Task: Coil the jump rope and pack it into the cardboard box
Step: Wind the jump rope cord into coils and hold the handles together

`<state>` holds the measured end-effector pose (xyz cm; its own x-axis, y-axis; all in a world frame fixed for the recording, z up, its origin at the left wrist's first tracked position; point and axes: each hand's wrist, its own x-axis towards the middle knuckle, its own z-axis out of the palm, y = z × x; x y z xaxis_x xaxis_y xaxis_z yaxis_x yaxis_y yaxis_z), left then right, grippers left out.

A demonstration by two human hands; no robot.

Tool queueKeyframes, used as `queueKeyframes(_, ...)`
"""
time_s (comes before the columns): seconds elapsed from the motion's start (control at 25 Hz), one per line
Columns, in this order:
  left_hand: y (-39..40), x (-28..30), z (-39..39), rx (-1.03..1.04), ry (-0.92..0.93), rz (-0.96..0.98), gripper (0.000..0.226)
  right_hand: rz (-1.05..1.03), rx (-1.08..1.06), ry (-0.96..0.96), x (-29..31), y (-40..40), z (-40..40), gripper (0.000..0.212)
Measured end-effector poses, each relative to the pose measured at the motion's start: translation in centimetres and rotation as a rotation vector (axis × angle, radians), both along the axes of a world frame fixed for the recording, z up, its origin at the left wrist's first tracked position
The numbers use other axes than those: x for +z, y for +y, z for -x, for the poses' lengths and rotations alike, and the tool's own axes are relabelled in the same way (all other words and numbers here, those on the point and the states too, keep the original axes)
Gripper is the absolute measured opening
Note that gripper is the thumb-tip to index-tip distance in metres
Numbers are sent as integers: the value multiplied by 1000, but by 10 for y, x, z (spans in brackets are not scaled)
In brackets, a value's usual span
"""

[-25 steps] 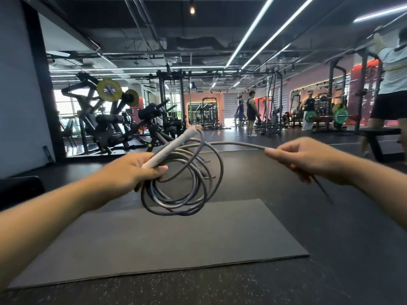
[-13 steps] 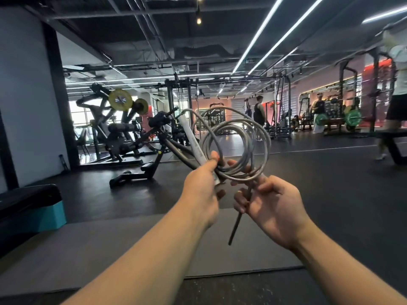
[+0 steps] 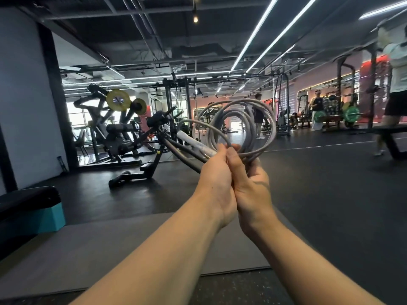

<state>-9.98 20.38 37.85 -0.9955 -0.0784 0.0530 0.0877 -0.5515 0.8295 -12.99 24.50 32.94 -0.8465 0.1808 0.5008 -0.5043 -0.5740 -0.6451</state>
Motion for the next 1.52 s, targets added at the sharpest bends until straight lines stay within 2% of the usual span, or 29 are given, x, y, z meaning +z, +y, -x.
queueKeyframes(0.08,2,-6,1,-10,5,0,39,-33,-68,-40,1,1,1,6)
queueKeyframes(0.24,10,-24,5,61,-22,162,39,-99,-197,-171,-1,4,8,21)
queueKeyframes(0.36,10,-31,8,84,-85,171,38,-117,-248,-203,2,4,5,31)
queueKeyframes(0.4,7,-30,7,122,-109,185,49,-114,-253,-214,5,4,1,35)
queueKeyframes(0.48,-6,-33,4,369,-213,323,107,-169,-249,-219,9,7,-4,47)
queueKeyframes(0.52,-13,-33,2,568,-184,432,123,-214,-270,-211,8,11,-1,48)
queueKeyframes(0.56,-19,-34,-1,733,-79,574,128,-260,-308,-211,9,14,1,46)
queueKeyframes(0.64,-32,-27,-10,939,206,895,125,-364,-345,-236,9,19,8,41)
queueKeyframes(0.68,-40,-21,-8,1033,337,1152,123,-436,-355,-245,9,21,14,39)
queueKeyframes(0.72,-49,-10,-4,1103,454,1487,123,-508,-351,-264,13,22,12,37)
queueKeyframes(0.76,-59,3,3,1076,560,1804,125,-594,-351,-248,15,25,16,36)
queueKeyframes(0.8,-67,18,8,909,607,2036,129,-691,-350,-213,19,28,16,38)
queueKeyframes(0.88,-72,44,14,401,564,2211,131,-862,-314,-131,28,36,11,38)
queueKeyframes(0.96,-75,59,20,53,519,2099,111,-975,-238,-62,38,44,9,33)
queueKeyframes(1.08,-80,64,27,-83,512,1800,51,-1046,-183,11,47,58,9,38)
queueKeyframes(1.16,-80,57,26,-211,410,1516,31,-1032,-128,57,49,67,9,38)
queueKeyframes(1.24,-78,45,16,-401,210,1218,24,-1013,-57,97,50,74,7,31)
queueKeyframes(1.36,-75,32,5,-560,-43,855,37,-1074,-5,126,49,83,7,28)
queueKeyframes(1.52,-66,18,-8,-566,-54,800,9,-1139,-35,145,47,85,9,39)
